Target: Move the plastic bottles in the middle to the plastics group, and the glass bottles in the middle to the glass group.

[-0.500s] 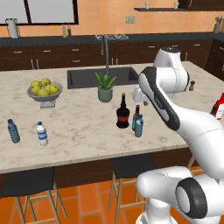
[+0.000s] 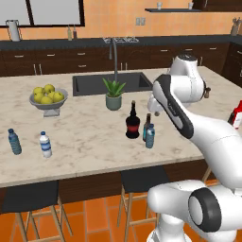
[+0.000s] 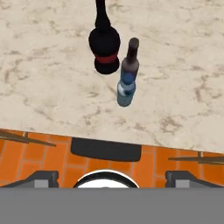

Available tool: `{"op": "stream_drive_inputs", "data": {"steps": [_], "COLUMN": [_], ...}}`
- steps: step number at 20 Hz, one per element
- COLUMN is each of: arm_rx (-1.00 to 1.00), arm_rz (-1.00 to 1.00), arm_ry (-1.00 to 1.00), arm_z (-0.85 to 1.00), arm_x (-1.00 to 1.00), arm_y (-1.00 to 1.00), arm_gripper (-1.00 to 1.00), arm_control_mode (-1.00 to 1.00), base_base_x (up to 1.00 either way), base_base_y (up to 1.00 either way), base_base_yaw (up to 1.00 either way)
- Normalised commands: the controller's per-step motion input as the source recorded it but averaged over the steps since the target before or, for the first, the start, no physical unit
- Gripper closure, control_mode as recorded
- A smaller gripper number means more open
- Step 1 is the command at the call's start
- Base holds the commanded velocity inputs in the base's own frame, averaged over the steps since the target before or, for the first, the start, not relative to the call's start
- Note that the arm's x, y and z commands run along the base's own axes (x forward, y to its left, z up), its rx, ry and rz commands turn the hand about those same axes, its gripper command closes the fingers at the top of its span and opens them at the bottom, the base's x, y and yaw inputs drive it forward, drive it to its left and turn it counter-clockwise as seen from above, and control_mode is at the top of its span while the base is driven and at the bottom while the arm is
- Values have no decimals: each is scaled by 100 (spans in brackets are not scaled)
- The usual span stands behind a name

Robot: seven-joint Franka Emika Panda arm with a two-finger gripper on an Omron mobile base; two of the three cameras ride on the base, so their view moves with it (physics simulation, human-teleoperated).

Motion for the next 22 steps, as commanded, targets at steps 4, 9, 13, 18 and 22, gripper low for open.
{"op": "stream_drive_inputs", "data": {"steps": [4, 9, 13, 18, 22], "arm_rx": [0, 0, 0, 0, 0], "arm_rz": [1, 0, 1, 0, 0], "arm_ry": [1, 5, 0, 0, 0], "arm_z": [-85, -67, -15, -23, -45], "arm_x": [28, 95, 67, 62, 35], "arm_y": [-10, 0, -3, -2, -4], "arm_gripper": [-100, -100, -100, -100, -100], "arm_control_mode": [-100, -100, -100, -100, -100], "base_base_x": [0, 0, 0, 0, 0], "base_base_y": [0, 0, 0, 0, 0], "base_base_yaw": [0, 0, 0, 0, 0]}}
